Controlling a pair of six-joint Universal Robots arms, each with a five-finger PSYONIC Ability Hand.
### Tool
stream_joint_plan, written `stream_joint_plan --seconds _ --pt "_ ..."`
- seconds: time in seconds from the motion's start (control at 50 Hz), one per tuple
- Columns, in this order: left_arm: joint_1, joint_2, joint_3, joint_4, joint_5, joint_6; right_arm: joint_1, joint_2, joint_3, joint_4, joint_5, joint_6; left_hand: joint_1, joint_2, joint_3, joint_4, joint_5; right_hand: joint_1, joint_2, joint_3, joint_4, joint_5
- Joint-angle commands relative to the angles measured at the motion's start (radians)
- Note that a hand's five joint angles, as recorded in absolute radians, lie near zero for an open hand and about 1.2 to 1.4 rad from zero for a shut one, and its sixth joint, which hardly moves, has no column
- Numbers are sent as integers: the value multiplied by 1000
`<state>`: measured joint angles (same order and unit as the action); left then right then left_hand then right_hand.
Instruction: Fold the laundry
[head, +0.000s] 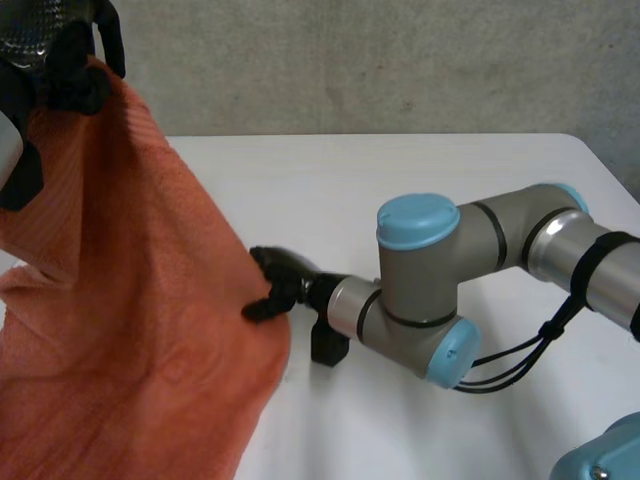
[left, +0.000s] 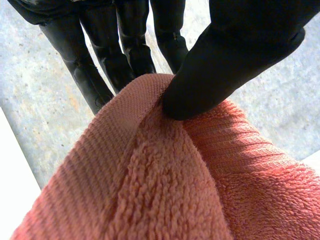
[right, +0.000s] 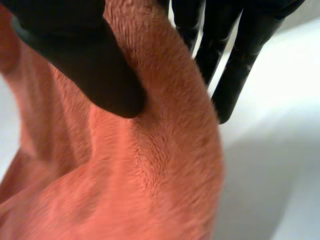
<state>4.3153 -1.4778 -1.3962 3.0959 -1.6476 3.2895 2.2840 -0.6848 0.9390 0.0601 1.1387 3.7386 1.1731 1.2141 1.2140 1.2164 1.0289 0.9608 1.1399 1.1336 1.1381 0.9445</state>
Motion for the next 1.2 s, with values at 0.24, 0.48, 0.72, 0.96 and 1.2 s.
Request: stream_joint_plan --seconds 0.24,0.48,0.72,0.96,1.2 --pt "-40 -62 99 181 -17 -30 -301 -616 -89 56 153 -408 223 182 182 180 193 435 256 263 258 277" --pt "-25 -145 -99 188 -29 -87 -164 -421 -144 218 32 -459 223 182 182 180 193 435 256 263 258 277" --pt "158 -410 -270 260 -44 -62 -27 -142 -45 233 78 -600 223 182 182 180 193 -365 -544 -538 -542 -523" --pt "94 -219 -254 198 -29 15 -148 -406 108 207 194 -645 -951 -992 -992 -994 -981 -786 -965 -959 -964 -945" --pt "-91 -259 -170 199 65 15 -299 -495 299 144 197 -824 -910 -951 -951 -953 -940 -786 -965 -959 -964 -945"
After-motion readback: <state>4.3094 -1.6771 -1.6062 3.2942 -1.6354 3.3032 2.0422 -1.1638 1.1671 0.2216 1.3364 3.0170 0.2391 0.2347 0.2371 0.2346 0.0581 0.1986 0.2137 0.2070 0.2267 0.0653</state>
